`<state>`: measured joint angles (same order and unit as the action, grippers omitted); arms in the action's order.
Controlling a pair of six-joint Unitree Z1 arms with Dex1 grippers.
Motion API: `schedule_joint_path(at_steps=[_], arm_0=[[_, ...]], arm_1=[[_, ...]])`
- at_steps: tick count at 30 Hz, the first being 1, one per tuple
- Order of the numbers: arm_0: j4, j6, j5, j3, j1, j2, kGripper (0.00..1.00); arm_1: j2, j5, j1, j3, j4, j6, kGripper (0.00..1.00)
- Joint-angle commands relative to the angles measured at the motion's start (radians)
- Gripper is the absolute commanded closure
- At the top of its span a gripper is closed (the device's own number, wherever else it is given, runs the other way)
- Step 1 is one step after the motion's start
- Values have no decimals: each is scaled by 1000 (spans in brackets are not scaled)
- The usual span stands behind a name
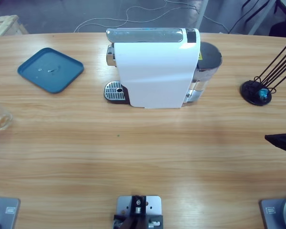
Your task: Pour coffee
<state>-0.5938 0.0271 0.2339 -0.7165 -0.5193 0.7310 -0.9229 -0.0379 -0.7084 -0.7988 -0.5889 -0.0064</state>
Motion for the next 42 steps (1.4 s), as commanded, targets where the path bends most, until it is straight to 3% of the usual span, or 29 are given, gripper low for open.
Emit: schedule_joint_path(at_steps=[1,14,17,20,23,29,33,42], arm_0=[[3,12,-10,14,-8,34,9],[39,47,-9,-2,-8,42,9],[93,76,8,-50,-9,149,9],[121,124,31,-187,-9,314,9],[131,407,59,-316,-9,478,9],[256,641,97,-366,-9,683,9],[282,701,116,-420,-9,799,22],[315,729,304,-563,-9,968,27]], arm_1=[[29,11,-9,35,-1,-14,0],[24,12,-9,39,12,-14,0],[22,12,-9,35,11,-6,0],[20,12,-9,36,12,-5,0],[49,12,-9,43,12,-6,0],[26,9,-9,41,15,-9,0],[-18,10,-9,35,21,-4,0],[-5,11,-9,41,24,-4,0]])
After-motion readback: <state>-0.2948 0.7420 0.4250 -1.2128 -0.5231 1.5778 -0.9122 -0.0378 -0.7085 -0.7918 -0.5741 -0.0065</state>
